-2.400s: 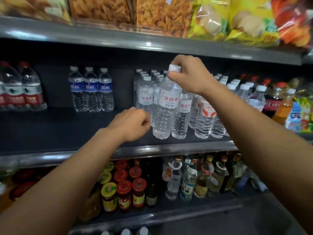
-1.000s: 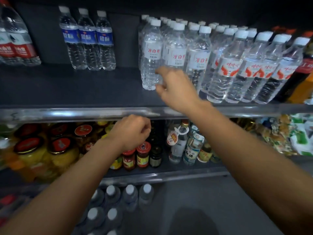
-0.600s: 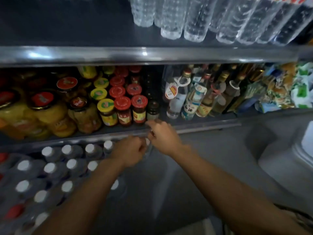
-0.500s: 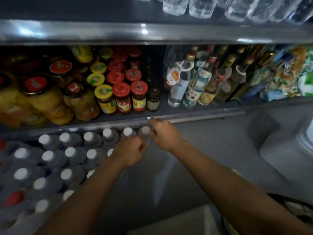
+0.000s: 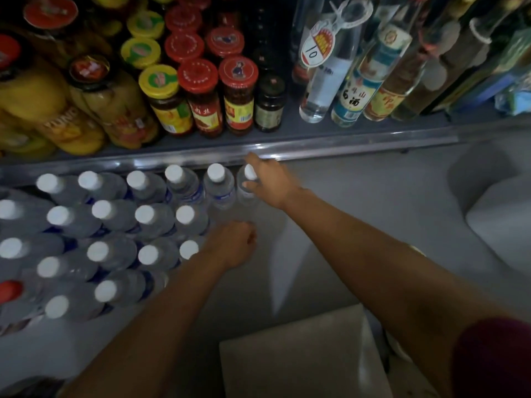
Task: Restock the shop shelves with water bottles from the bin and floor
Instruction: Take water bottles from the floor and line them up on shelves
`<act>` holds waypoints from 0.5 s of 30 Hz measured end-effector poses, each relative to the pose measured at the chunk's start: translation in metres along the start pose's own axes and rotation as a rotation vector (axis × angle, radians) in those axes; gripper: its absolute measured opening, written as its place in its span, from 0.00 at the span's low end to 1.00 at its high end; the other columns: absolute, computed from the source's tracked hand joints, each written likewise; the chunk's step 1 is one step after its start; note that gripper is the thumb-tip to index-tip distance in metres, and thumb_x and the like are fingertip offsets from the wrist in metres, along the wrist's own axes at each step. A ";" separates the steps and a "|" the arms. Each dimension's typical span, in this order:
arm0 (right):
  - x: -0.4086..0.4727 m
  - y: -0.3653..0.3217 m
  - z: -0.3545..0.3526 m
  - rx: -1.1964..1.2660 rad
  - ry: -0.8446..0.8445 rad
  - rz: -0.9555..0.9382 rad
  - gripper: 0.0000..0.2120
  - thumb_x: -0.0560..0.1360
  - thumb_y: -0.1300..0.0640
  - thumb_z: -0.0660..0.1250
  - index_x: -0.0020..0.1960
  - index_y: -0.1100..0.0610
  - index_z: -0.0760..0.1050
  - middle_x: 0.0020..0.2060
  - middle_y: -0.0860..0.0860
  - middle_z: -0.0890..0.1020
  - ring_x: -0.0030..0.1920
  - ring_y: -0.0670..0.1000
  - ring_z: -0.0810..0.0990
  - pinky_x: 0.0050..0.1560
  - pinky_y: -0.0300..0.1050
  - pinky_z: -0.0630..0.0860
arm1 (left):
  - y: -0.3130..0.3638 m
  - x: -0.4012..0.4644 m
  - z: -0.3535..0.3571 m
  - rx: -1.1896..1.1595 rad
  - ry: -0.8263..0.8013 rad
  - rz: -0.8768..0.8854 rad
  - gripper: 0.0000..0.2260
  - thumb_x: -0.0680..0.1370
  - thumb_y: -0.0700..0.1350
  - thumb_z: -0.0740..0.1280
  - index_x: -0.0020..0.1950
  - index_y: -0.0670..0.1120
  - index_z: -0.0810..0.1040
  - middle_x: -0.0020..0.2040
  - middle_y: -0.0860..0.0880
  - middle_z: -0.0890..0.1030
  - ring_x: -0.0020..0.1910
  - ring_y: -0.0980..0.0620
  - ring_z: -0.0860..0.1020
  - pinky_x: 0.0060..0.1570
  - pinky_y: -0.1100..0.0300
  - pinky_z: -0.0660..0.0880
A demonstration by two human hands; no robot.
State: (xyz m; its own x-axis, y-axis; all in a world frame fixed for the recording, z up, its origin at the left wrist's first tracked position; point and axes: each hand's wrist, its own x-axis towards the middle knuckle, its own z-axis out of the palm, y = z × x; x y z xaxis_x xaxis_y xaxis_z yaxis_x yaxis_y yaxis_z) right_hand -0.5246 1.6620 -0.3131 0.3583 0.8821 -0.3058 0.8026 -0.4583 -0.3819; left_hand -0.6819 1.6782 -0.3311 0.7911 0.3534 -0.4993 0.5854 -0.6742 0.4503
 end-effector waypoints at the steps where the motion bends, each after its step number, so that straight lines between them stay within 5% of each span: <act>1: 0.002 0.001 -0.001 -0.009 0.004 -0.012 0.25 0.76 0.51 0.65 0.69 0.57 0.63 0.58 0.61 0.78 0.57 0.63 0.76 0.52 0.52 0.74 | 0.000 0.000 0.000 -0.009 0.005 -0.003 0.08 0.78 0.45 0.61 0.51 0.45 0.78 0.54 0.42 0.81 0.54 0.42 0.78 0.49 0.54 0.72; 7: -0.012 0.010 -0.024 0.052 0.076 0.022 0.20 0.76 0.52 0.66 0.63 0.61 0.68 0.53 0.63 0.78 0.53 0.64 0.76 0.43 0.46 0.67 | 0.005 -0.006 -0.020 -0.058 0.057 0.028 0.08 0.77 0.42 0.61 0.49 0.43 0.80 0.51 0.42 0.82 0.52 0.42 0.79 0.52 0.51 0.75; 15: -0.046 -0.010 -0.102 0.042 0.214 0.038 0.20 0.74 0.44 0.68 0.38 0.58 0.65 0.35 0.54 0.72 0.40 0.58 0.74 0.35 0.46 0.64 | 0.023 -0.031 -0.089 -0.042 0.185 0.086 0.06 0.78 0.44 0.61 0.45 0.46 0.78 0.45 0.44 0.81 0.47 0.43 0.79 0.46 0.50 0.76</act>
State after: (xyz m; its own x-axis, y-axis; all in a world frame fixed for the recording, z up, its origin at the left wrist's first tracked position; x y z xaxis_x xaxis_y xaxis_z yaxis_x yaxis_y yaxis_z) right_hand -0.5007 1.6375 -0.2063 0.4850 0.8647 -0.1303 0.7673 -0.4923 -0.4109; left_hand -0.6773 1.7100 -0.2393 0.8551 0.4117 -0.3150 0.5184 -0.6806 0.5178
